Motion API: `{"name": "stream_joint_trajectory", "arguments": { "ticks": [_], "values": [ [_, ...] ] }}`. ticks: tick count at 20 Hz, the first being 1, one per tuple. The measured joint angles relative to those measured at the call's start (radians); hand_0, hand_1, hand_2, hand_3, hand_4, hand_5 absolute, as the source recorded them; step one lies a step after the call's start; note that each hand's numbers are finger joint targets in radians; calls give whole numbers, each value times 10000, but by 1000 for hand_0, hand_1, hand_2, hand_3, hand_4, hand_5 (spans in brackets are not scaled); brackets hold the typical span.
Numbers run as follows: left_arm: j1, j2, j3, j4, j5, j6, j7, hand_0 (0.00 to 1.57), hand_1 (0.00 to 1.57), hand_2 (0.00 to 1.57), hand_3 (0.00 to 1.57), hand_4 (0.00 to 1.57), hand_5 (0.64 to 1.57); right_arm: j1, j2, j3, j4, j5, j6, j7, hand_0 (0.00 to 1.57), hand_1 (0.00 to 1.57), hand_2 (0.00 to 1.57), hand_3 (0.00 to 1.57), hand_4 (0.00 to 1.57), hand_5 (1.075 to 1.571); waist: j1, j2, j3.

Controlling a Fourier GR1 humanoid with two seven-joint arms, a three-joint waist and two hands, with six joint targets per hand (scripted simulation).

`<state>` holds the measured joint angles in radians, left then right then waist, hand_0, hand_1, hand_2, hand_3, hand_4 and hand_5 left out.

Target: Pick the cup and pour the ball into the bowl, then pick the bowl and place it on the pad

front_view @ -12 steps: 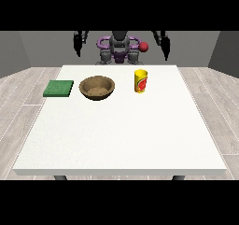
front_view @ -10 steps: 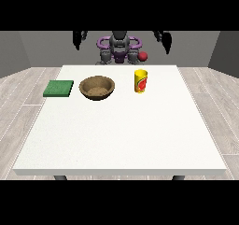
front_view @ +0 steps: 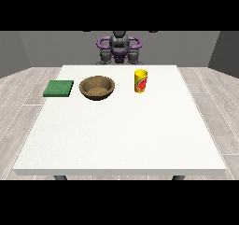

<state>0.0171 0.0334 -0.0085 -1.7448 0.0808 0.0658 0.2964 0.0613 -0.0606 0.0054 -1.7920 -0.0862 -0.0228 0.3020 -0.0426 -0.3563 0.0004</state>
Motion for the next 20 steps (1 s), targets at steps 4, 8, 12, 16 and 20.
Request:
{"name": "stream_joint_trajectory", "arguments": {
  "ticks": [4,8,12,16,20],
  "values": [
    [-463,-151,-402,-886,-128,677,1062,0,0,0,0,568,1559,-127,-171,-175,-1125,-278,-190,1269,0,0,0,0,767,1544,-124,235,-1],
    [-1199,-261,-795,-1072,-500,1205,854,0,0,0,0,606,1555,-644,-396,-724,-1516,-564,-176,1146,0,0,0,0,741,1546,-147,1392,-1],
    [-2046,-262,-531,-512,-693,1251,-106,0,0,0,0,575,1537,-1148,-111,-430,-1454,-231,-277,339,0,0,0,225,727,1551,-275,2793,-4],
    [-2553,-175,-227,187,-883,1201,-1579,0,0,0,0,566,1507,-1408,-50,-609,-941,-379,52,-973,0,0,0,0,683,1539,-382,4240,-4],
    [-2642,-80,90,1215,-955,1039,-3259,0,0,0,0,481,1483,-1609,-93,-826,-558,-553,361,-1896,0,0,0,0,685,1548,-490,5233,-6]
  ]
}}
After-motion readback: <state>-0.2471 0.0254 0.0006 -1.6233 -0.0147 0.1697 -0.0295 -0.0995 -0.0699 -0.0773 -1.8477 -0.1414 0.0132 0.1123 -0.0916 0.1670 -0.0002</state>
